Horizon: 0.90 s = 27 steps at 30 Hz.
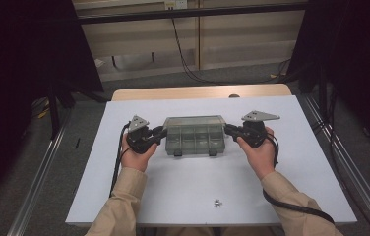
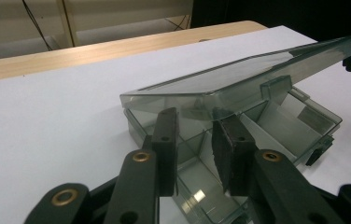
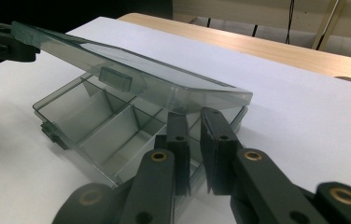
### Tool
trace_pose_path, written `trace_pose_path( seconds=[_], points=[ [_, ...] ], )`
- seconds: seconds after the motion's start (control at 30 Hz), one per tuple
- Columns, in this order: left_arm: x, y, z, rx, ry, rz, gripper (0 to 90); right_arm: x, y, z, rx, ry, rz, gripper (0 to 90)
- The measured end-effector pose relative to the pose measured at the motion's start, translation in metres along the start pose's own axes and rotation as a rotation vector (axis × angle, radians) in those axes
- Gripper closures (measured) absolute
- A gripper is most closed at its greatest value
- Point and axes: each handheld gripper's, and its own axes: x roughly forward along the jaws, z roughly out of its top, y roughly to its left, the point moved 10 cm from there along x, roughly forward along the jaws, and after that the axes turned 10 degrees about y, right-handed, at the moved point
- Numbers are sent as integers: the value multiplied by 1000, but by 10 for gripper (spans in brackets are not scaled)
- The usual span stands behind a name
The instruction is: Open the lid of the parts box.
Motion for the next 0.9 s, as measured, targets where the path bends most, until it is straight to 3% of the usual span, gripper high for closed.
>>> trace_pose_path(
  seconds=[0.37, 0.57, 0.9],
  points=[
    [-1, 1, 10, 17, -16, 3, 709, -2, -2, 8, -9, -13, -12, 793],
    [-1, 6, 16, 21, -29, 27, 680, -1, -3, 14, -30, -19, -17, 765],
    [2, 8, 24, 15, -44, 7, 723, 1, -7, 21, -33, -29, -22, 784]
  ],
)
